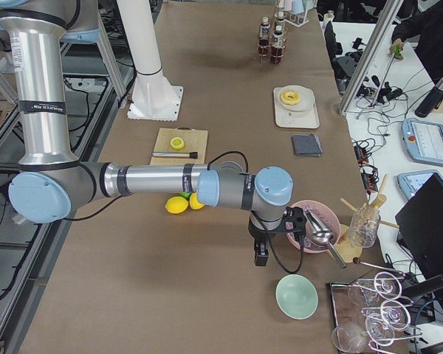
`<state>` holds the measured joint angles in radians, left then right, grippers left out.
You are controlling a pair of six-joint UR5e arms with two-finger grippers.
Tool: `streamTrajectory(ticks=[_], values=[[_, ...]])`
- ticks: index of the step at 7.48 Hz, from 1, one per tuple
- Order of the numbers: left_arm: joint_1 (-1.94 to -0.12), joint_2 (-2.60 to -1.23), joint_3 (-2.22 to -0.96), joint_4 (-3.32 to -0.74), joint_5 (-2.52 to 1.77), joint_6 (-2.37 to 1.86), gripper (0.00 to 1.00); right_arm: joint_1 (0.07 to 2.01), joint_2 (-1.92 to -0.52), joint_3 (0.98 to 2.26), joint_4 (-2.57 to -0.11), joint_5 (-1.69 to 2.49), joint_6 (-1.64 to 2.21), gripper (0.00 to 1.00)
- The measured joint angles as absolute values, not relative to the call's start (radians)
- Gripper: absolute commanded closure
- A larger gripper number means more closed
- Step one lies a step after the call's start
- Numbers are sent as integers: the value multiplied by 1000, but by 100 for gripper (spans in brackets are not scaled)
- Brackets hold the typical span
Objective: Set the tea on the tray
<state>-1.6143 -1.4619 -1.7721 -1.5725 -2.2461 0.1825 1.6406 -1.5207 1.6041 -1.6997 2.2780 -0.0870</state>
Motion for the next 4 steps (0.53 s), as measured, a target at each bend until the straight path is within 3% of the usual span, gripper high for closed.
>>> streamTrajectory(ticks=[4], values=[[-1596,-1469,-1774,-1574,-2252,181,3,1641,-1519,1605,-1700,2278,-86,0]])
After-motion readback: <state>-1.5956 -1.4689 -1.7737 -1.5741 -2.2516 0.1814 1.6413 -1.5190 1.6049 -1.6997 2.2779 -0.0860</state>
